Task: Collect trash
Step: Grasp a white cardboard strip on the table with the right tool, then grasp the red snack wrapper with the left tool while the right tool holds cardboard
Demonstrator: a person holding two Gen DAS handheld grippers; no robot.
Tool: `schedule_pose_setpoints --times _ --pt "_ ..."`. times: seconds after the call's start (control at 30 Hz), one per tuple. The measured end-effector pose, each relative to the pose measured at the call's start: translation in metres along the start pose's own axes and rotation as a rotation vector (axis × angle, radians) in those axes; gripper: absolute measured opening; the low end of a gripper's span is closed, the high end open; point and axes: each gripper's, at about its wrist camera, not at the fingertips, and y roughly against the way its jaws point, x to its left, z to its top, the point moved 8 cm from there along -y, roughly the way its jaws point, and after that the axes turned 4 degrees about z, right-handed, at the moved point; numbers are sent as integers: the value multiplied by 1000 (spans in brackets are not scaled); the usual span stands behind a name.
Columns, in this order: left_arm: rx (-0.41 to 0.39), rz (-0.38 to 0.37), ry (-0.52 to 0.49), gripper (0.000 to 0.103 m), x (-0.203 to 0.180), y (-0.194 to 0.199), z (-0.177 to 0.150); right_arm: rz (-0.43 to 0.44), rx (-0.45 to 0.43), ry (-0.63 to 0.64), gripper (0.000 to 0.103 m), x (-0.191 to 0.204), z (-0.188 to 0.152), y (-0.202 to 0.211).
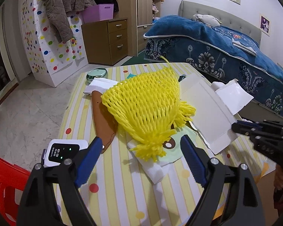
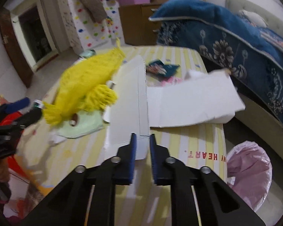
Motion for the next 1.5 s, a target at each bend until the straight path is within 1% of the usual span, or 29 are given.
schedule_pose_setpoints --times 0.1,0.23,0.37,0.5,0.63,0.7,0.8,0.9,1.07,1.2,1.4,1.5 --pt "-4 3 -1 82 1 4 0 18 -40 7 0 10 8 16" --pt "-15 9 -8 82 2 10 0 13 -106 11 0 19 19 44" --pt "-21 12 -14 82 0 14 0 -46 -174 4 0 14 26 75" --pt "-27 11 -23 82 -6 15 2 -164 -220 -62 0 -20 27 102" --pt "-30 2 -38 82 -14 16 4 -273 -229 -189 0 -73 12 118" --pt "-31 -2 -47 82 -19 15 4 -307 -223 -264 0 -99 2 123" --pt "-26 -7 -59 82 -25 13 3 -342 -191 -319 0 -121 -10 118" --pt "-21 -8 -70 82 -30 11 2 -336 -149 -329 0 -128 -17 104" --pt "-23 -14 -82 82 -33 14 0 -281 -111 -348 0 -117 -22 85" --pt "-47 -47 -106 82 -47 17 -1 -213 -136 -315 0 -95 -16 92" --pt "-81 -127 -164 82 -84 18 3 -91 -199 -225 0 -51 -8 123" --pt "-100 -168 -197 82 -104 18 5 -58 -224 -160 0 -31 -3 140"
